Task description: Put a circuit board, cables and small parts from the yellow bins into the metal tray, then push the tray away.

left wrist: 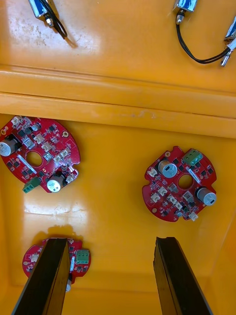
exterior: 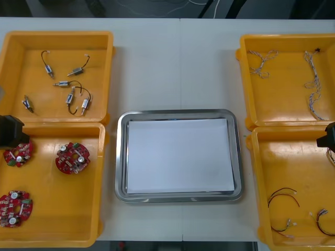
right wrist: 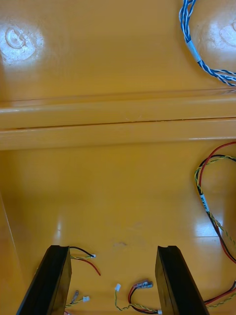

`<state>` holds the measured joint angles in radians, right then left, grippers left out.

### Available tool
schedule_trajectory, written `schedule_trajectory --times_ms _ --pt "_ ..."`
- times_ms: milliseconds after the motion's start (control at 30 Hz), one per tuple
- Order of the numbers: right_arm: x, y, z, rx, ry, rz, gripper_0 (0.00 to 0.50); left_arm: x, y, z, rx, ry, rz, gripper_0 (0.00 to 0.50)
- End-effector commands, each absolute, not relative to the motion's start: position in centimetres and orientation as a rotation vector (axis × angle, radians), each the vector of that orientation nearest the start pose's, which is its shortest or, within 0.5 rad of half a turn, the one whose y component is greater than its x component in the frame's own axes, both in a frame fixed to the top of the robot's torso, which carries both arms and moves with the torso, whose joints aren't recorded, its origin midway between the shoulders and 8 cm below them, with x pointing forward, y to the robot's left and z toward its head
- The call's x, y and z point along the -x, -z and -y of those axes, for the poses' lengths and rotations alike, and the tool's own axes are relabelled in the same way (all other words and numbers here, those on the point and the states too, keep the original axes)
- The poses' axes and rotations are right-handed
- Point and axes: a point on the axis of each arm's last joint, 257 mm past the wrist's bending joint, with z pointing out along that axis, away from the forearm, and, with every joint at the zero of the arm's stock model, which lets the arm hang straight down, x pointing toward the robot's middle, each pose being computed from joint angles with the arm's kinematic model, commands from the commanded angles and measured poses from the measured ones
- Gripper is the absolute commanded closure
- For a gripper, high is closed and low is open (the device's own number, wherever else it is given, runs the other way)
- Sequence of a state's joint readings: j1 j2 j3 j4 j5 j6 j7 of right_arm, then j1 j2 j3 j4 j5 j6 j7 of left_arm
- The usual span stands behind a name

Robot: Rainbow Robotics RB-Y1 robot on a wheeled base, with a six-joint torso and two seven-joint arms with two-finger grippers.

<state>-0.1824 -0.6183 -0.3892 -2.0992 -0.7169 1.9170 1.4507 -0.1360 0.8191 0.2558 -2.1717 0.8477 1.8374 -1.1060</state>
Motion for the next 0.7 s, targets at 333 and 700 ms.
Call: schedule_trajectory --times_ms 333,700 --pt "-38.12 17.74 40.05 -0.123 0.002 -2.657 0.0 -37.68 16.08 -38.82 0.147 -0.054 -2.643 0.0" --pt "-38.12 17.74 40.05 -0.123 0.002 -2.657 0.0 -37.68 16.08 -38.82 0.147 -0.054 -2.643 0.0"
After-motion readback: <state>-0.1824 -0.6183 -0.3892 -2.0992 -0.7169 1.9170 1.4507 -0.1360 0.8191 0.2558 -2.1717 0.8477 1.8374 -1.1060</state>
